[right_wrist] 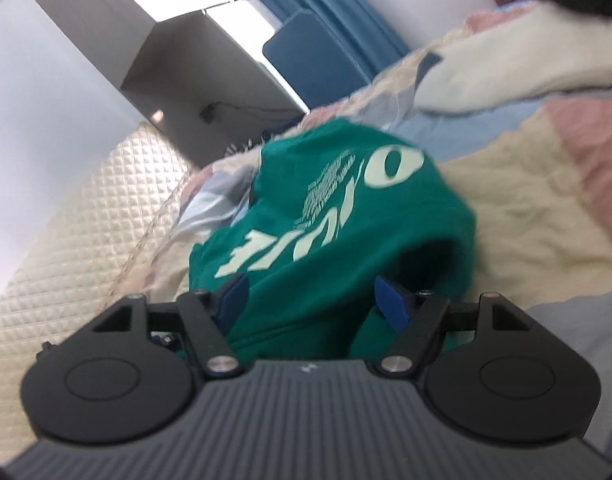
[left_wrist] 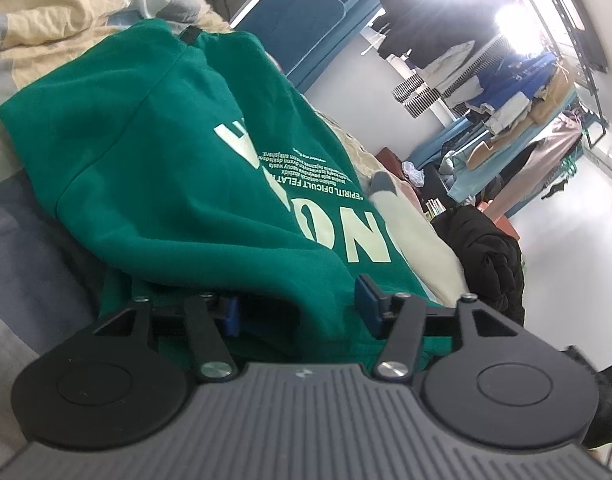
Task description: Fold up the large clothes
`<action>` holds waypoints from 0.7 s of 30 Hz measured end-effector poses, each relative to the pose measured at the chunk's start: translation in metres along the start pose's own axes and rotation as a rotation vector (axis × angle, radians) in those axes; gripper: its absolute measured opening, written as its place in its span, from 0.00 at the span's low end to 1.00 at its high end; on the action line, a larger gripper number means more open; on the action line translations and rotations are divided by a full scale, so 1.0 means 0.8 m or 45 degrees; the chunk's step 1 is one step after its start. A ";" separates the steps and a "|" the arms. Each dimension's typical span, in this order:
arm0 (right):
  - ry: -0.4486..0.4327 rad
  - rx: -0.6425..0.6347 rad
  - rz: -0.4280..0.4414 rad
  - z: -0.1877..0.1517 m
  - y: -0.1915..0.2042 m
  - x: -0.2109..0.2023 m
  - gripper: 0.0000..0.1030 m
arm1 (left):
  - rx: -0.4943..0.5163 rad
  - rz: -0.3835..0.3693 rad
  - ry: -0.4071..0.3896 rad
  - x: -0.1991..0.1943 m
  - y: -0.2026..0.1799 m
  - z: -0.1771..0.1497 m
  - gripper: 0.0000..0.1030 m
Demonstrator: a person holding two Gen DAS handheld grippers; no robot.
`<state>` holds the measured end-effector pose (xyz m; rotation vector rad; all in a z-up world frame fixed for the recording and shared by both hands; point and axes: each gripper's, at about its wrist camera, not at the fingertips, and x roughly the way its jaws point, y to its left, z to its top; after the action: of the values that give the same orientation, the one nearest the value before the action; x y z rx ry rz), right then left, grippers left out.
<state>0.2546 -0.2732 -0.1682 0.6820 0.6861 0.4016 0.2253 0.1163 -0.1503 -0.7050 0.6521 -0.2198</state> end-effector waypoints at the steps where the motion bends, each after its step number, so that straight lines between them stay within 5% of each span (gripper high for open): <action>1: 0.013 0.035 -0.007 0.001 -0.004 0.009 0.71 | -0.018 -0.003 0.001 0.001 0.002 0.001 0.65; 13: 0.001 0.136 -0.121 0.007 -0.045 0.076 0.70 | -0.253 -0.044 -0.007 0.033 0.050 0.006 0.69; 14: 0.006 0.130 -0.112 0.007 -0.048 0.079 0.68 | -0.270 -0.043 -0.007 0.037 0.054 0.007 0.69; 16: 0.003 0.070 -0.132 0.006 -0.049 0.088 0.42 | -0.317 -0.053 0.000 0.048 0.063 0.008 0.68; 18: 0.000 -0.003 -0.120 0.002 -0.043 0.090 0.21 | -0.326 -0.068 0.001 0.056 0.067 0.009 0.60; 21: -0.052 -0.089 -0.065 -0.004 -0.020 0.074 0.12 | -0.283 -0.093 -0.008 0.050 0.060 0.008 0.19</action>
<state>0.2968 -0.2512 -0.2075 0.6036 0.6468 0.3624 0.2594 0.1401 -0.1973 -0.9434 0.6509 -0.2143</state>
